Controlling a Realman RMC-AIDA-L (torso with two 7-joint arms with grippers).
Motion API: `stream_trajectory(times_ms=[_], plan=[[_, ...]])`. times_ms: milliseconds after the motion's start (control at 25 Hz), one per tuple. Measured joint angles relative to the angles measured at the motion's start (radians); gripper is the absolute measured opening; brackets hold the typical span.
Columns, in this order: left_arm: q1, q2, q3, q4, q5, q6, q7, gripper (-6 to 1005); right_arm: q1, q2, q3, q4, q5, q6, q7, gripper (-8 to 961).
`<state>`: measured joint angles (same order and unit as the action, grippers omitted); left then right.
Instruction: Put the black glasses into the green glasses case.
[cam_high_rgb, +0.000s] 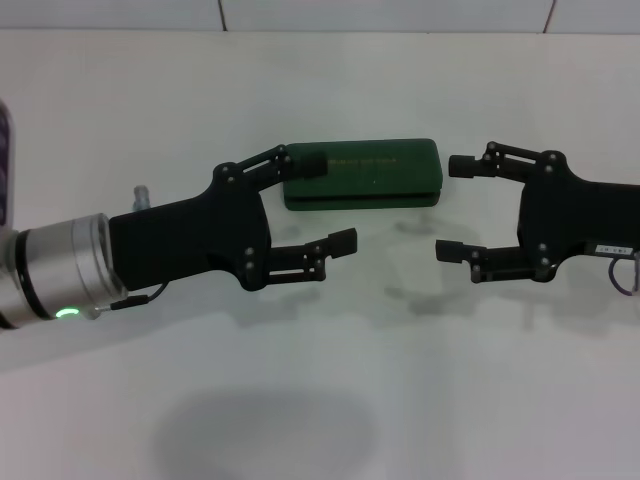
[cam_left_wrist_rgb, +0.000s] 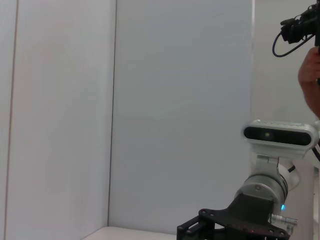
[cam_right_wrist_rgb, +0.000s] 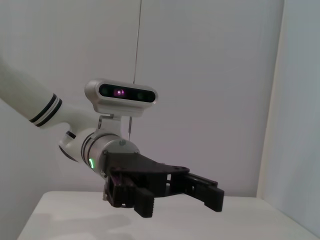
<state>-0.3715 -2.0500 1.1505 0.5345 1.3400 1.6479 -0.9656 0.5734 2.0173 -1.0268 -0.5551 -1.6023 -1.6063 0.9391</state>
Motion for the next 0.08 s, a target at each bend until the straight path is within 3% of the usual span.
stream_trajectory(times_ms=[80], plan=[[0.004, 0.002, 0.000, -0.004, -0.002, 0.002, 0.003, 893, -0.004, 0.001, 0.000, 0.000, 0.000, 0.000, -0.005, 861]])
